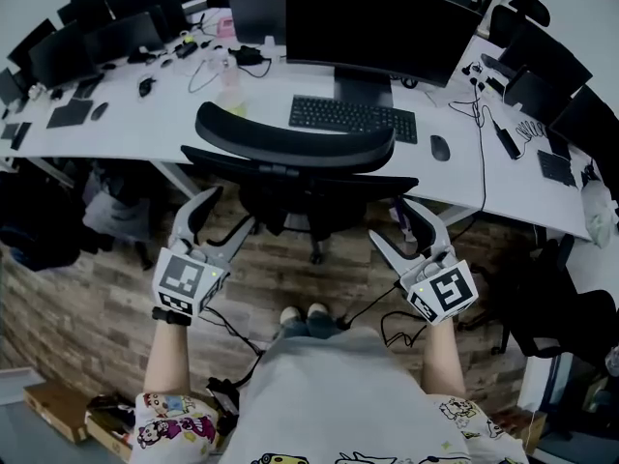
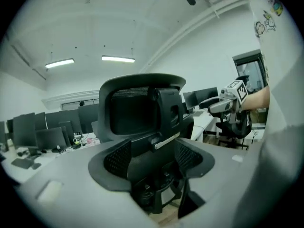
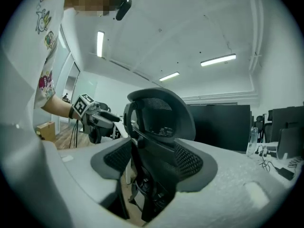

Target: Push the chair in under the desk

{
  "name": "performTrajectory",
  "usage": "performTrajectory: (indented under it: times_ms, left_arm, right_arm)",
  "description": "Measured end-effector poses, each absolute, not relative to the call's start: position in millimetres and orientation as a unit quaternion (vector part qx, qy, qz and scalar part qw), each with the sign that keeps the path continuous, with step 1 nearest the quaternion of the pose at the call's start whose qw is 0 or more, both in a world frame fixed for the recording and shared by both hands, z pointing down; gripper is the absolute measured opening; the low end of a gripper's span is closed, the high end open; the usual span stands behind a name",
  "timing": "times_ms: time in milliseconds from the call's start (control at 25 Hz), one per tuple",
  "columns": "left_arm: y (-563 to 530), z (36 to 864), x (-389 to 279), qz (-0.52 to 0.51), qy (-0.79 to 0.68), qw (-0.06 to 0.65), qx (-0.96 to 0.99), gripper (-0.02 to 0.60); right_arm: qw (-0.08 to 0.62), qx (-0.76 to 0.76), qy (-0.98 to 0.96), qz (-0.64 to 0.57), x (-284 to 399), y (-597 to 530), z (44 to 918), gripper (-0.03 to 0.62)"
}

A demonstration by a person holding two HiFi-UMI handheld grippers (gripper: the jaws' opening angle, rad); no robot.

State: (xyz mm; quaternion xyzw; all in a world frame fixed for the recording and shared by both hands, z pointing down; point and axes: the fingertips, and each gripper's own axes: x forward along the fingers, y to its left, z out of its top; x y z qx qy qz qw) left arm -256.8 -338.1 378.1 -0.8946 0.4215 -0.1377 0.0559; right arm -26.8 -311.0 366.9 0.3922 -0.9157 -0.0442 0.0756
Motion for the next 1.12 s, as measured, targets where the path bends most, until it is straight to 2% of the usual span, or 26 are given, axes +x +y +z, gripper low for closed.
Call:
performTrajectory:
  times_ms: [160, 400, 800, 1120]
  left_arm:
    - [-312.8, 377.5, -241.7, -0.089, 0.430, -0.003, -0.898, 0.274]
    - [-285.7, 385.8, -226.5, -0.044, 0.441, -0.061, -0.894, 0.221]
    - [-258.7, 395.3, -207.5, -0.023, 0.451, -0.091, -0.888, 0.138]
    - [-254.7, 404.0, -214.4, -0.021, 0.473, -0.103, -0.875, 0.029]
  right_arm:
    - [0.044, 0.388, -0.920, -0.021, -32.4, -296.2, 364.4, 0.264]
    - [0.017, 0.387, -0.922, -0.003, -34.4, -278.9, 365.1, 0.206]
    - [0.024, 0.385, -0.923, 0.005, -41.9, -261.7, 380.9, 0.103]
    - [0.031, 0.388, -0.921, 0.019, -42.8, -254.7, 395.6, 0.012]
